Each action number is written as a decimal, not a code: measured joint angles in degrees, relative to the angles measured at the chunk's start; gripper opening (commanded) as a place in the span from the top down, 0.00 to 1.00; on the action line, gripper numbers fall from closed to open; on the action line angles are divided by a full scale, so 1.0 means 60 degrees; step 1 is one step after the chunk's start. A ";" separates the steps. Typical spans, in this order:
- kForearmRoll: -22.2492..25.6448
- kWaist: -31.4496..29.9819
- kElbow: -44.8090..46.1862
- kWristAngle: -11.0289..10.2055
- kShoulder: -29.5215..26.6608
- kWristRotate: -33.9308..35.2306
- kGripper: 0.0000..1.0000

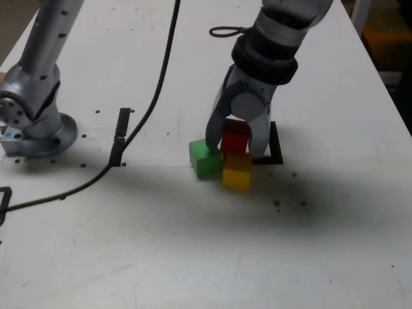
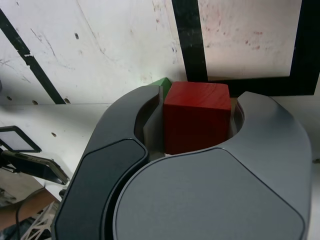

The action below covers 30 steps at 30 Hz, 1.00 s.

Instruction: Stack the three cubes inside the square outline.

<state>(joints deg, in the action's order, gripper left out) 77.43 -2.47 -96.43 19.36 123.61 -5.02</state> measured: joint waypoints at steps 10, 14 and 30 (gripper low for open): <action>0.0291 -0.0507 -0.0008 0.0981 -0.0056 0.0000 0.82; 0.0318 -0.0558 -0.0290 0.0779 -0.0167 0.0027 0.82; 0.0079 -0.0161 -0.0779 -0.1394 -0.0509 0.0240 0.82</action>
<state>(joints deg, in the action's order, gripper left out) 77.91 -3.43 -101.10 11.00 120.55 -3.58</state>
